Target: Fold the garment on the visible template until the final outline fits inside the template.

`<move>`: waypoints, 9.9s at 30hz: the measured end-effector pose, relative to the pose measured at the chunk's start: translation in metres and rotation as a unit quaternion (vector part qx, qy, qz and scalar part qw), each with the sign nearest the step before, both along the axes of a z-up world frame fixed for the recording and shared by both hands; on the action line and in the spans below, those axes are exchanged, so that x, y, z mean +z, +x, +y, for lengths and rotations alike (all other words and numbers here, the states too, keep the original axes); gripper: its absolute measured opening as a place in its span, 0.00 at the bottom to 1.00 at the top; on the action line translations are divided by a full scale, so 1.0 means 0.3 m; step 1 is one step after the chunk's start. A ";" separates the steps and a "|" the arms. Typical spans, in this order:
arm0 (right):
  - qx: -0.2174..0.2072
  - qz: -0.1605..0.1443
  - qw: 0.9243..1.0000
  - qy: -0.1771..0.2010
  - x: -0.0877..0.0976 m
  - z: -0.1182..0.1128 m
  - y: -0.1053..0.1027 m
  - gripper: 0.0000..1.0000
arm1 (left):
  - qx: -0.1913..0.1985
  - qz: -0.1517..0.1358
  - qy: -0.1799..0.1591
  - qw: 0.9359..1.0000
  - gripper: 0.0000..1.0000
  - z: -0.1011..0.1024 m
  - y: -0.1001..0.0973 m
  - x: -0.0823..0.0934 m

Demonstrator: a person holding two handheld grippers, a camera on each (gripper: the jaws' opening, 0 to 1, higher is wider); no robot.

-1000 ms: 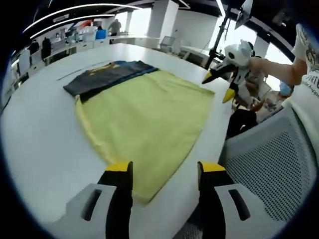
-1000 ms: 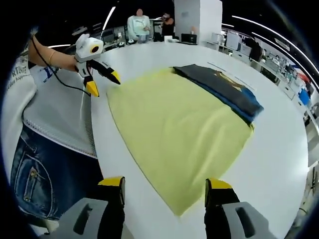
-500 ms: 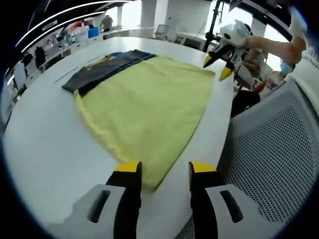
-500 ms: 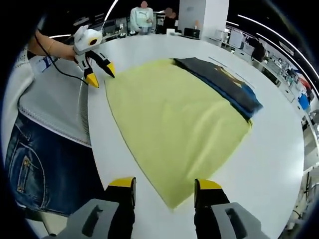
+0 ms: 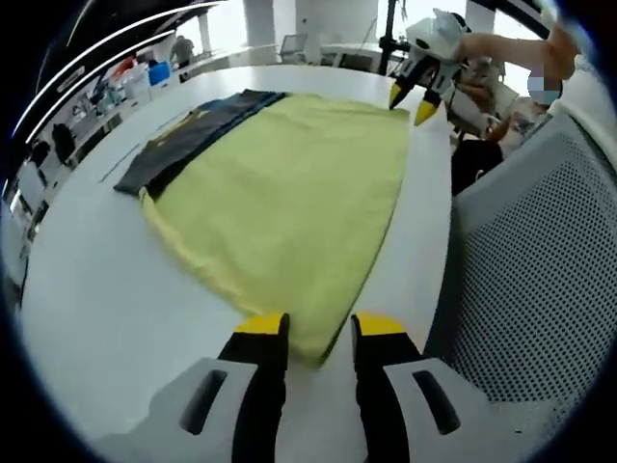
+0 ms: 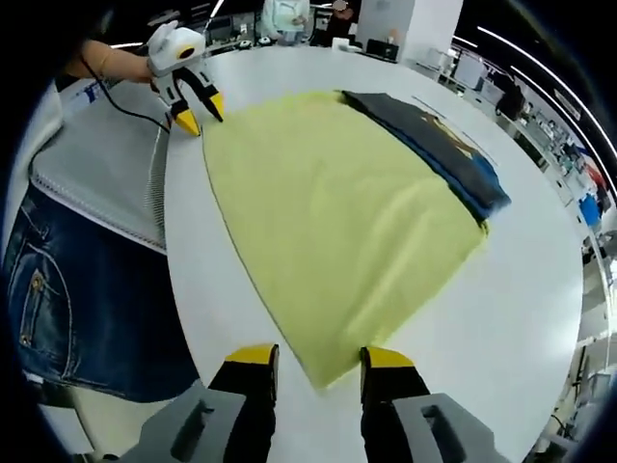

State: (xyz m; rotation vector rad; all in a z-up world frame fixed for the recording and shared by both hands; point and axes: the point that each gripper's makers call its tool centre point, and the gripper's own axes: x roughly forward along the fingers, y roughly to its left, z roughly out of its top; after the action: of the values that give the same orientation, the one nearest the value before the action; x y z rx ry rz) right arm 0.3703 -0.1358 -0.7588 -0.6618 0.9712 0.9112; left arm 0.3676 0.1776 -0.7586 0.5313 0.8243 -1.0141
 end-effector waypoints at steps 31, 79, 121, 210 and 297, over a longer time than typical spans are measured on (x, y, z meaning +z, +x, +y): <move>0.043 0.002 0.999 -0.008 -0.012 0.004 0.020 0.00 | -0.072 -0.009 0.055 0.996 0.02 -0.018 0.013 -0.007; 0.014 0.062 0.996 0.063 0.047 0.054 -0.183 0.00 | -0.039 0.001 0.029 0.999 0.00 0.041 -0.154 0.047; 0.049 0.074 0.995 0.042 0.096 0.050 -0.248 0.00 | -0.091 0.052 0.034 0.994 0.00 0.035 -0.250 0.108; 0.029 -0.170 0.985 -0.029 0.460 0.032 0.552 0.00 | -0.095 -0.151 0.062 0.982 0.00 0.002 0.558 0.492; -0.055 -0.102 0.993 0.002 0.061 0.035 1.022 0.11 | -0.007 -0.085 0.083 0.993 0.07 0.033 0.993 0.080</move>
State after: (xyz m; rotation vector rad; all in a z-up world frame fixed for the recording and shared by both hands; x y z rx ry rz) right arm 0.6769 -0.1252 -0.7404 -0.6782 0.8146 0.7326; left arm 0.6656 0.1876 -0.7345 0.7565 0.7568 -0.9033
